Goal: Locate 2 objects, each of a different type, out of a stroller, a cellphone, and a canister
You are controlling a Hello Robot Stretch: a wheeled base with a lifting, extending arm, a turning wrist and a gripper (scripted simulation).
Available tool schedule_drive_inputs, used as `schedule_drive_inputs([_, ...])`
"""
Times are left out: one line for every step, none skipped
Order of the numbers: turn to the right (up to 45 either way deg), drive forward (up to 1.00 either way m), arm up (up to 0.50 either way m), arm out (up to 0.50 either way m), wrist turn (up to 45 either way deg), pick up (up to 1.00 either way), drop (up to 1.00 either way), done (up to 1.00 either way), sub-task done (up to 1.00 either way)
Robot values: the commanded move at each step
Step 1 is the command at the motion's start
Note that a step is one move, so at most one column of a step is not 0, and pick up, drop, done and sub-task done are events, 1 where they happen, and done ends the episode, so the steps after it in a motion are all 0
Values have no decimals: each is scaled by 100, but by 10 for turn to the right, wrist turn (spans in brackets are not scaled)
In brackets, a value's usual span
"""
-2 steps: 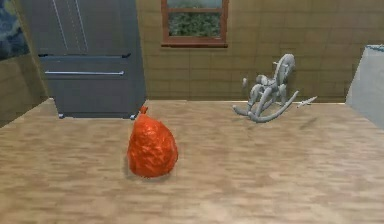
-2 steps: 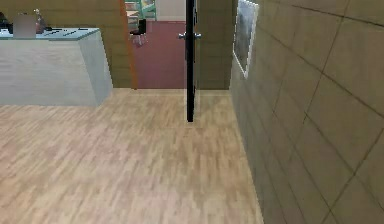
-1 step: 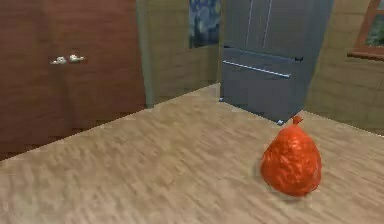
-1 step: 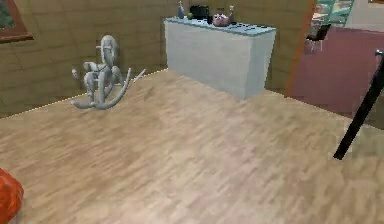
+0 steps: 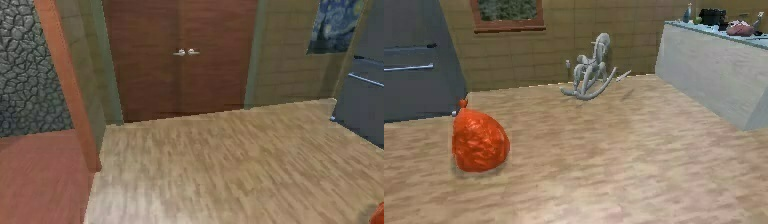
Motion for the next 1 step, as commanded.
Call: schedule_drive_inputs([0, 15, 0, 0, 0, 0, 0, 0, 0])
